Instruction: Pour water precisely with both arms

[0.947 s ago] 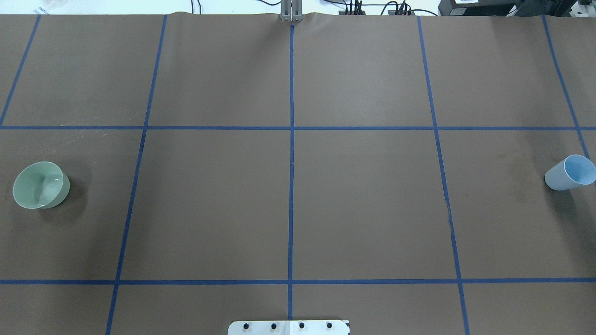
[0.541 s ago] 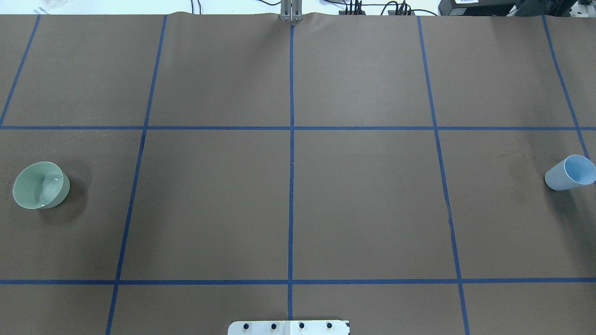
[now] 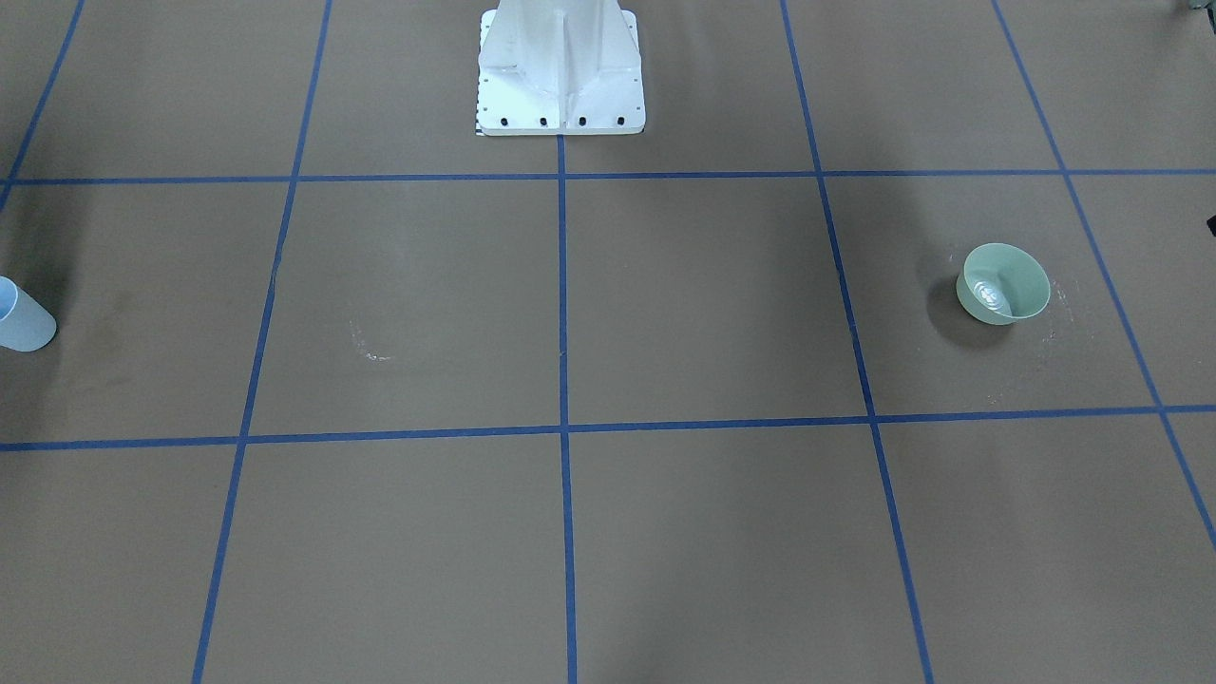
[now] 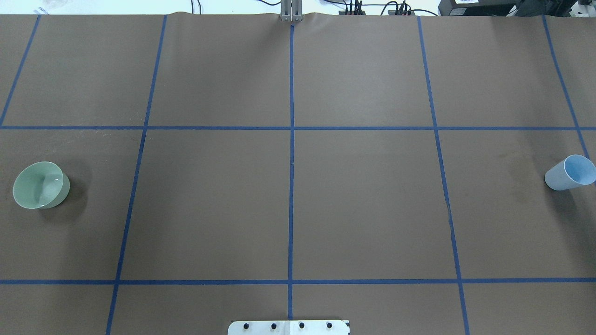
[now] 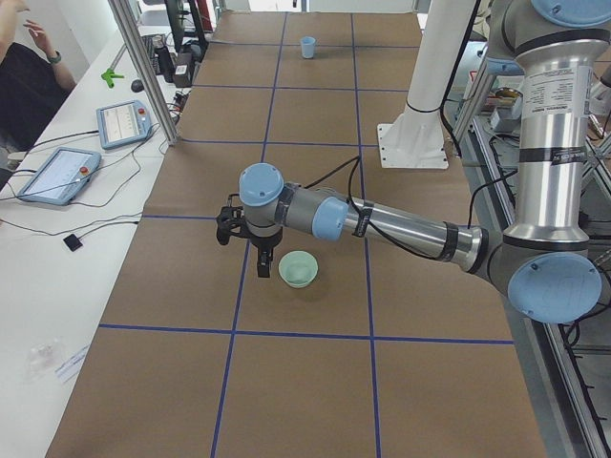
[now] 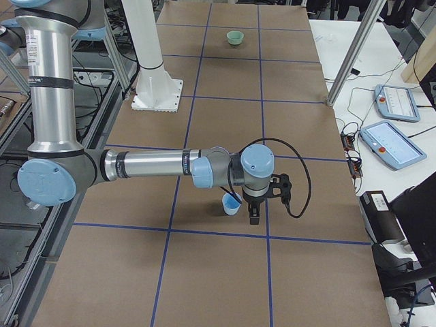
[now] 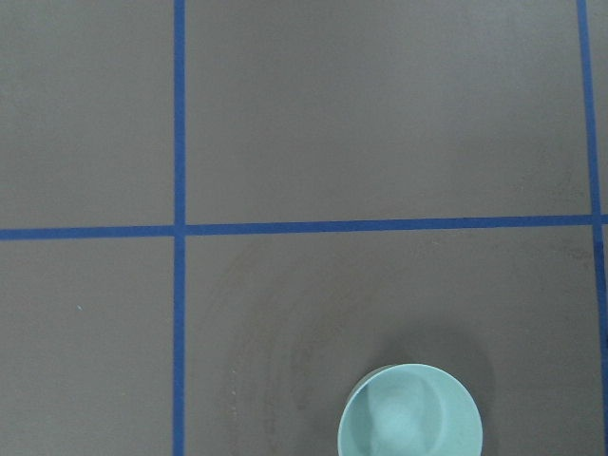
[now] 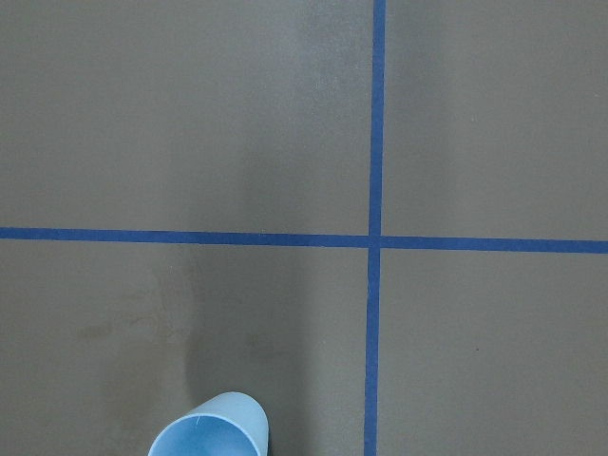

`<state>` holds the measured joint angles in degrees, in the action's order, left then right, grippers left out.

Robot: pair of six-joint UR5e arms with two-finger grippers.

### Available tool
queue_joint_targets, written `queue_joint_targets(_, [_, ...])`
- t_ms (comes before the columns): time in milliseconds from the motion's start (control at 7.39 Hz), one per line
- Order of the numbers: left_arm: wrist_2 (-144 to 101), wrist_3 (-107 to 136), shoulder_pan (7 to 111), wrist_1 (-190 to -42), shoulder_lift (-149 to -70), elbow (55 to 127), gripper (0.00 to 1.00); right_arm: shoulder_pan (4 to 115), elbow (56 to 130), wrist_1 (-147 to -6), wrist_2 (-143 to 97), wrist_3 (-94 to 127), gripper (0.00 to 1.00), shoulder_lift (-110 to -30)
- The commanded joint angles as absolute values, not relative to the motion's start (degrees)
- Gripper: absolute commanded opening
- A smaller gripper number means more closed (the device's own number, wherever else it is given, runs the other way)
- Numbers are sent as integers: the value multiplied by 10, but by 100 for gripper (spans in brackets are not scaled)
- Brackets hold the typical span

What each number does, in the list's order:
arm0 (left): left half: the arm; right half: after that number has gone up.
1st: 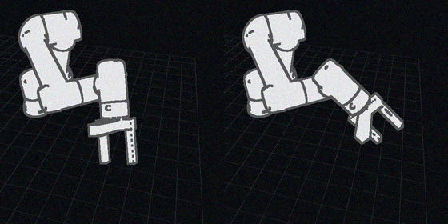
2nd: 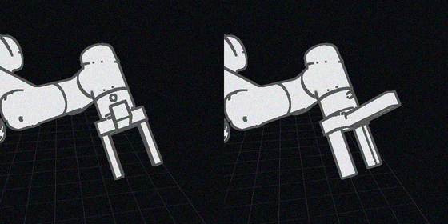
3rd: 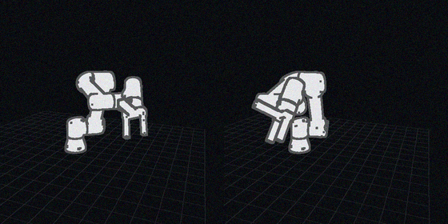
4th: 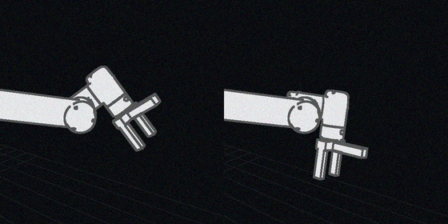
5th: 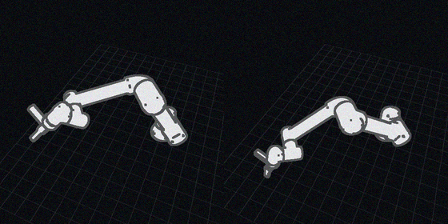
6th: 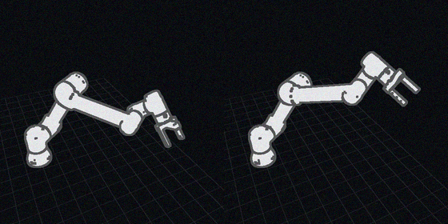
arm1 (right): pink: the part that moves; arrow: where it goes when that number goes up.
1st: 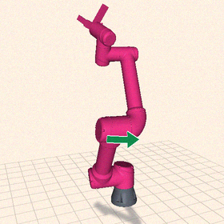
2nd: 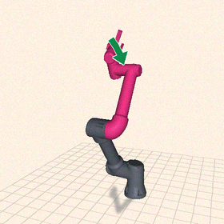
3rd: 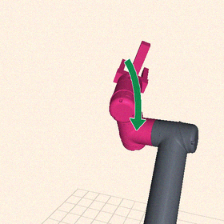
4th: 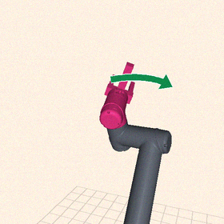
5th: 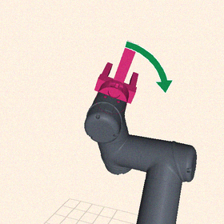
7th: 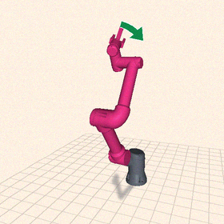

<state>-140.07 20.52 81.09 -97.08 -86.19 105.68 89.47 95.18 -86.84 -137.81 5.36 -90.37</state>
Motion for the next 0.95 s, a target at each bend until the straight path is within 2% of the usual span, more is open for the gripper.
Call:
queue_joint_targets(0, [-1377,324,743,-1110,-807,1053,99,895,950,-869,-1378,54,100,-904])
queue_joint_targets(271, [-1288,390,665,-1144,-798,1047,99,895,949,-868,-1377,53,100,-904])
queue_joint_targets(541, [-1277,395,653,-1275,-800,946,99,895,949,-868,-1377,53,100,-904])
queue_joint_targets(812, [-1276,450,622,-1309,-806,933,99,895,949,-867,-1377,53,100,-904])
